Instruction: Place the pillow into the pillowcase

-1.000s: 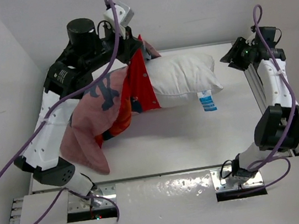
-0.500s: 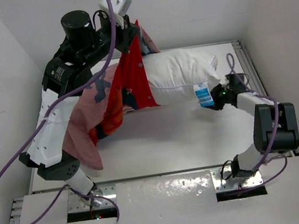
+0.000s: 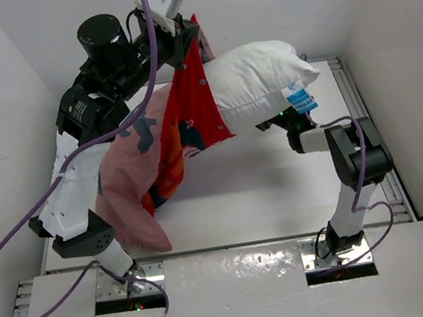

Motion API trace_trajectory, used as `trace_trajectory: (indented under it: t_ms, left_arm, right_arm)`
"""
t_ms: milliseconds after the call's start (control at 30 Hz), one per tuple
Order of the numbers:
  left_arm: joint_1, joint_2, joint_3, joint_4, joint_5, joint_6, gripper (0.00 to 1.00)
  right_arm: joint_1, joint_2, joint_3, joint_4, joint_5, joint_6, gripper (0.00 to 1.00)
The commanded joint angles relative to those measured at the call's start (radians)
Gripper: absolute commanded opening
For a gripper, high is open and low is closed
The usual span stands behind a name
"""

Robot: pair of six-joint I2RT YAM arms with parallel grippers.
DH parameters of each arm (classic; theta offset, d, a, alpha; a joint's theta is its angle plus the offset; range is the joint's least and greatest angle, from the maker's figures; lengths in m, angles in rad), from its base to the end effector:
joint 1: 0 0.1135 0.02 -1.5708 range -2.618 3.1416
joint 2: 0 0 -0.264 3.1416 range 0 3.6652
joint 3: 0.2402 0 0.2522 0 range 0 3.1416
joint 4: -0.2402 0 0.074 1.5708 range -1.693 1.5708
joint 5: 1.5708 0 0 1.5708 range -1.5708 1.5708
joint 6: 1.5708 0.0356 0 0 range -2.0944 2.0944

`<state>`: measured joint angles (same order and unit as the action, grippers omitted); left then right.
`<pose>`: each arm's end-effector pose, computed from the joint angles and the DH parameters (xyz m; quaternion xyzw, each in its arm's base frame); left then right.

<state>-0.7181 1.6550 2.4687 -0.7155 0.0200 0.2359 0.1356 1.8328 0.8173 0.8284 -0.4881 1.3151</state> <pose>0.2073 -0.1821 0.6066 0.3149 0.5932 -0.1834 0.7179 0.3664 0.0668 0.1724 0.2875 0.7068 0.5499 0.3398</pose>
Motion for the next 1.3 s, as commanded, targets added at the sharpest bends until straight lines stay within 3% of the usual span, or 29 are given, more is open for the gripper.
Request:
trace_trajectory:
  t_ms: [0, 400, 500, 533, 633, 733, 767, 867, 1033, 1067, 1200, 1267]
  left_arm:
    - [-0.026, -0.057, 0.075, 0.254, -0.008, 0.025, 0.00]
    - [-0.032, -0.055, 0.055, 0.258, -0.074, 0.083, 0.00]
    - [-0.032, -0.057, 0.052, 0.255, -0.087, 0.092, 0.00]
    - [-0.032, -0.057, 0.052, 0.255, -0.091, 0.098, 0.00]
    - [-0.032, -0.060, 0.053, 0.258, -0.114, 0.120, 0.00]
    - [-0.030, -0.067, 0.052, 0.271, -0.164, 0.158, 0.00]
    - [-0.026, -0.075, 0.050, 0.286, -0.185, 0.167, 0.00]
    - [0.018, -0.098, 0.015, 0.329, -0.290, 0.168, 0.00]
    - [0.045, -0.112, -0.013, 0.355, -0.304, 0.151, 0.00]
    - [0.045, -0.109, -0.008, 0.347, -0.273, 0.143, 0.00]
    - [0.017, -0.078, 0.041, 0.323, -0.210, 0.095, 0.00]
    - [-0.012, -0.069, 0.052, 0.326, -0.181, 0.082, 0.00]
  right_arm:
    - [0.032, -0.020, 0.023, 0.262, 0.017, 0.104, 0.64]
    - [0.196, -0.053, 0.042, 0.135, 0.049, 0.157, 0.58]
    - [0.205, -0.067, 0.033, 0.109, 0.062, 0.203, 0.40]
    - [0.197, -0.078, 0.029, 0.101, 0.056, 0.200, 0.24]
    - [0.164, -0.159, 0.028, 0.016, 0.060, 0.153, 0.00]
    - [0.093, -0.303, 0.101, -0.229, 0.095, 0.021, 0.00]
    - [0.073, -0.343, 0.136, -0.408, 0.135, -0.031, 0.00]
    - [-0.014, -0.511, 0.325, -0.704, 0.257, -0.325, 0.00]
    - [-0.057, -0.524, 0.775, -1.015, 0.290, -0.546, 0.00]
    - [-0.059, -0.521, 0.801, -1.072, 0.283, -0.562, 0.00]
    - [-0.057, -0.575, 0.622, -1.017, 0.240, -0.489, 0.00]
    - [-0.054, -0.635, 0.398, -0.909, 0.227, -0.404, 0.01]
